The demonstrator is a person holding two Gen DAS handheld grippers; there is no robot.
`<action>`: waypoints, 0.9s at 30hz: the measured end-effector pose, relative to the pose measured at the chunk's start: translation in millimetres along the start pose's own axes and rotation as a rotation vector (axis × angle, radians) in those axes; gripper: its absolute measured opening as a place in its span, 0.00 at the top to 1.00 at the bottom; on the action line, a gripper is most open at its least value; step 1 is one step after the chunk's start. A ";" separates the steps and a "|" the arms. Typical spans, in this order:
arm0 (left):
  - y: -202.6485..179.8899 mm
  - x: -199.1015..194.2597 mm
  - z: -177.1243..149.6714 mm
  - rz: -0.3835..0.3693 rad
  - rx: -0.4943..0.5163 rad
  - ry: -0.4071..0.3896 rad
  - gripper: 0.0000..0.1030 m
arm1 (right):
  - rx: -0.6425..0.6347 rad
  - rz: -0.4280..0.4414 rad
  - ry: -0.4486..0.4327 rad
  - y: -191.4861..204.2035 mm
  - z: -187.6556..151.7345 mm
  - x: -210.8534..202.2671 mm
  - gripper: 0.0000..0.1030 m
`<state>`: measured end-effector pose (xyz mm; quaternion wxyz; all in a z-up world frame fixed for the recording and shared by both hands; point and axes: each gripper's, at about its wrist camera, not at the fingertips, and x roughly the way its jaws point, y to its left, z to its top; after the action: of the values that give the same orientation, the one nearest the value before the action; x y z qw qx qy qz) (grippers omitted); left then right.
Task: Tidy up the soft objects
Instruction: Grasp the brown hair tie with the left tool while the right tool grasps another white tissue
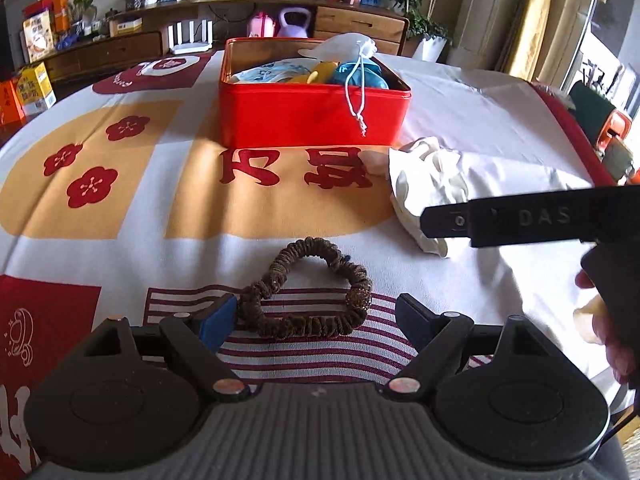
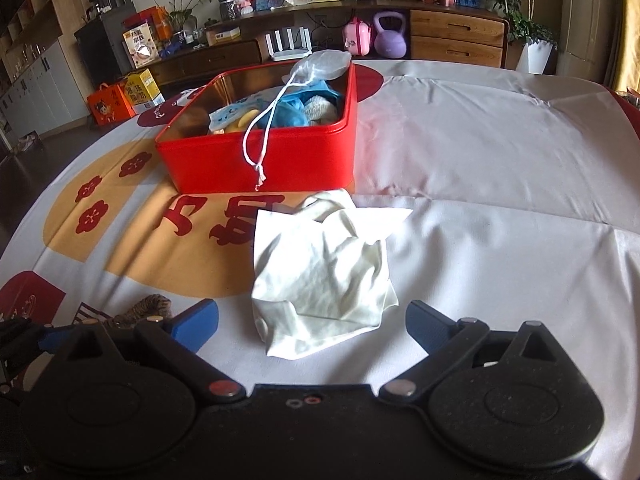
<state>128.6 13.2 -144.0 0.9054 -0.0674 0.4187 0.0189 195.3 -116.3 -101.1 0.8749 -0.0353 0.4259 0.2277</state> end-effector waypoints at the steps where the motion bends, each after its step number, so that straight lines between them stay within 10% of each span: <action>1: -2.0 0.6 -0.7 0.009 0.013 -0.001 0.17 | -0.005 -0.003 0.002 0.4 1.1 2.3 0.05; 16: -8.6 1.3 -4.3 0.067 0.080 -0.035 0.39 | -0.088 -0.079 0.011 11.8 4.4 23.2 0.22; 27: -6.9 -0.6 -3.2 0.055 0.070 -0.048 0.64 | -0.120 -0.075 -0.018 17.7 3.0 17.5 0.61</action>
<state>126.5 5.9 -144.9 0.9161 -0.0236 0.3991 0.0307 199.3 -93.3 -110.2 0.8830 -0.1015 0.4021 0.2199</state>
